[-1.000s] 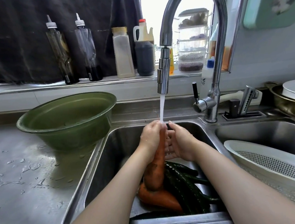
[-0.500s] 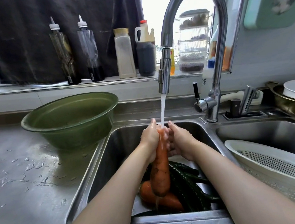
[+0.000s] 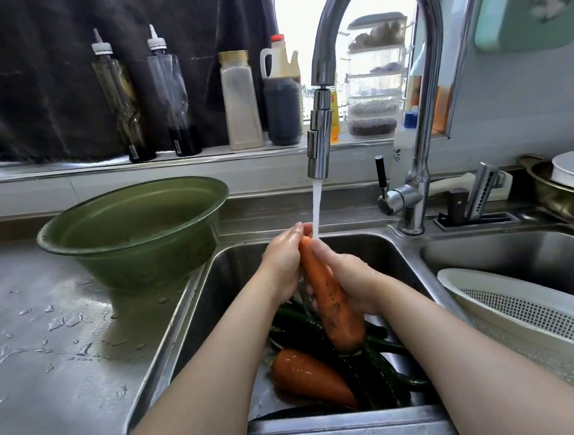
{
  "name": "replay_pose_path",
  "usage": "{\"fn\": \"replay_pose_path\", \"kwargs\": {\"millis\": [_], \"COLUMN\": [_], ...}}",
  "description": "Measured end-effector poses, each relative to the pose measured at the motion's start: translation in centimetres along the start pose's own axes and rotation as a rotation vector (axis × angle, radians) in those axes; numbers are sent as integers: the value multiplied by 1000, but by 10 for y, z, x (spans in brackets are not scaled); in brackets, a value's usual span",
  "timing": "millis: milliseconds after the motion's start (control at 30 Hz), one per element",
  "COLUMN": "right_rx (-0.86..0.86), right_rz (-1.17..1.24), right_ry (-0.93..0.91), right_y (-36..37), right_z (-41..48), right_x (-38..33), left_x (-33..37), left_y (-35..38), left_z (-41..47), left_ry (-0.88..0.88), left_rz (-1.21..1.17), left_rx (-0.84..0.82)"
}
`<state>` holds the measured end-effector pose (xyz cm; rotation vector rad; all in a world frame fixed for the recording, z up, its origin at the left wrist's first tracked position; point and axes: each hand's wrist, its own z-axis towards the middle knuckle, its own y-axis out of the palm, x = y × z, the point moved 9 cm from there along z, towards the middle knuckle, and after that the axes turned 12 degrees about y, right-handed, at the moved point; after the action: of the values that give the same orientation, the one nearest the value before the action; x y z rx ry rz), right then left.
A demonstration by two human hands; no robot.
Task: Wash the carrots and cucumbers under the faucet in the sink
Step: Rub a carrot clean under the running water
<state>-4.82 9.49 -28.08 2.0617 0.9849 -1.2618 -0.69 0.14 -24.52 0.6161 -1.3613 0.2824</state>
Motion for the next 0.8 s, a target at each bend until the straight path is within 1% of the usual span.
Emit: {"fn": "replay_pose_path", "kwargs": {"millis": [67, 167, 267, 333, 400, 467, 567, 633, 700, 800], "right_rx": [24, -14, -88, -34, 38, 151, 337, 402, 409, 279], "right_rz": [50, 140, 187, 239, 281, 292, 299, 263, 221, 260], "right_ry": [-18, -93, -171, -164, -133, -105, -120, -133, -149, -118], "right_y": [1, 3, 4, -7, -15, -20, -30, -36, -38, -32], "right_z": [0, 3, 1, 7, 13, 15, 19, 19, 16, 15], "right_x": [-4, -12, -24, -24, -21, -16, -14, -18, -23, -20], "left_x": [0, -2, -18, -34, -45, -49, -47, -46, -42, -43], "left_y": [-2, -2, -1, 1, 5, 5, 3, 5, 10, 12], "left_z": [1, -1, -7, -16, -23, -22, -17, -16, -20, -24], "left_ry": [17, 22, -120, -271, -367, -372, -297, -269, -278, -321], "left_rz": [42, 140, 158, 153, 158, 157, 179, 148, 88, 43], "left_rx": [-43, -138, -276, -398, -479, -438, -348, -339, -337, -398]}}
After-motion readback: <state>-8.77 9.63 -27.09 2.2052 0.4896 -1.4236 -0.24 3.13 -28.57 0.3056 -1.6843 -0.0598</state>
